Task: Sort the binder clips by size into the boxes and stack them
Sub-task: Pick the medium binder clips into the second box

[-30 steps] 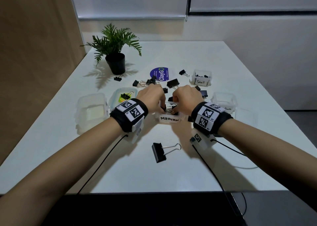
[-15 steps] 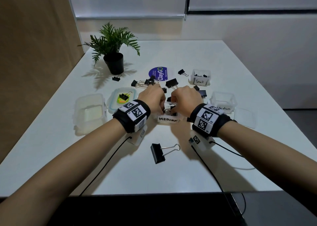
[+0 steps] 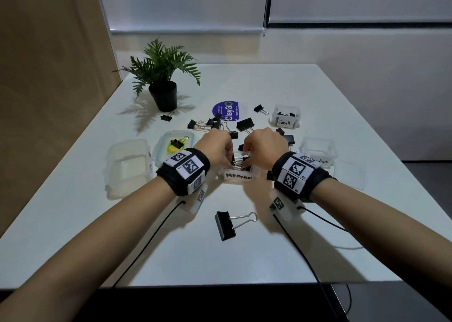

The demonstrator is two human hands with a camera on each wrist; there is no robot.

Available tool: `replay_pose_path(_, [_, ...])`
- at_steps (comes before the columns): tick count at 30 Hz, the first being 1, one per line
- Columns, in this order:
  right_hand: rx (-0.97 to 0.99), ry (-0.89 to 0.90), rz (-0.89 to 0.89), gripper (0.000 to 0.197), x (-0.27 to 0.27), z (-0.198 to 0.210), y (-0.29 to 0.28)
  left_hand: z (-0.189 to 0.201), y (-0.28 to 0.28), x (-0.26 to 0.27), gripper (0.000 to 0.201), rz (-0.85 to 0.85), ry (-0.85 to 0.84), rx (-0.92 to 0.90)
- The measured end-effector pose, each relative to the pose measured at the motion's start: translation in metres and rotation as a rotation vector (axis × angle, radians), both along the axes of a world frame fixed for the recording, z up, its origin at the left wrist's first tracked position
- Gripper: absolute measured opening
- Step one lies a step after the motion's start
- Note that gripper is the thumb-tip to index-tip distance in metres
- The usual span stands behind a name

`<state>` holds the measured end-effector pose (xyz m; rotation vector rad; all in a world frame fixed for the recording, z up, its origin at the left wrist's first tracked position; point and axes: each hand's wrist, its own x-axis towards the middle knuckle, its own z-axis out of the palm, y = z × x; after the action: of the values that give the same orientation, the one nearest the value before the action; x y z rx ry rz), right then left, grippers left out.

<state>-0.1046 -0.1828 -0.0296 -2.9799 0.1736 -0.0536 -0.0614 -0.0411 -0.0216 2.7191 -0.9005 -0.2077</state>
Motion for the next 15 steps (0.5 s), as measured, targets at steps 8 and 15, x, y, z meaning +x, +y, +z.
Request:
replay_pose_path(8, [0.022,0.01,0.074,0.041,0.002,0.005,-0.001,-0.001,0.001,0.0,0.011,0.048,-0.003,-0.029])
replay_pose_path(15, [0.082,0.17,0.128,0.036,0.009,0.016,-0.002,-0.001,0.007,0.001,0.011,0.065,0.005,-0.046])
